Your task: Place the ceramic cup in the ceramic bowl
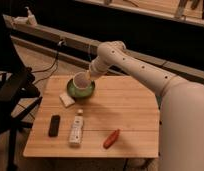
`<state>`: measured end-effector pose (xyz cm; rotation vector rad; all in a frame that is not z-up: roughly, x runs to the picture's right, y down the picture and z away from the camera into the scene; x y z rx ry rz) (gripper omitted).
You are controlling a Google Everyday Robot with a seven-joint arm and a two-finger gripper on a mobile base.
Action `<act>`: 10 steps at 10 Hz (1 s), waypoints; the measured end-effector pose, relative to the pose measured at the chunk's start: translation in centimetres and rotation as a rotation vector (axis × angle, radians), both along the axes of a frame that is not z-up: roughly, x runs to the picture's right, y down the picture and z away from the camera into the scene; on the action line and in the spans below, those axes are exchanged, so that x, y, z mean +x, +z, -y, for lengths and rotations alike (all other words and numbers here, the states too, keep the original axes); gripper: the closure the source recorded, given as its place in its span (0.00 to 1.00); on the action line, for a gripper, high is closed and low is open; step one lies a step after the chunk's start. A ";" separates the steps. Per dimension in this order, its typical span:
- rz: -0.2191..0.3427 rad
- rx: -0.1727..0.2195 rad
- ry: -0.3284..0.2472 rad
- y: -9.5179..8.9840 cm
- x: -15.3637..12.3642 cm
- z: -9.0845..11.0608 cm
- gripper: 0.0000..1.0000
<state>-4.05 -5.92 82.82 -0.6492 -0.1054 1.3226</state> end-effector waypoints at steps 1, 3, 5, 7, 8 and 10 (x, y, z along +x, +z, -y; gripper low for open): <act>-0.007 0.000 0.012 0.5 0.1 0.3 1.00; -0.021 -0.013 0.043 2.4 0.2 0.7 0.96; -0.028 -0.027 0.060 4.7 0.1 0.4 0.75; -0.021 -0.016 0.043 4.5 -0.4 0.1 0.63; -0.025 -0.016 0.052 4.1 -0.6 0.3 0.62; -0.019 -0.024 0.047 4.5 -1.5 0.2 0.62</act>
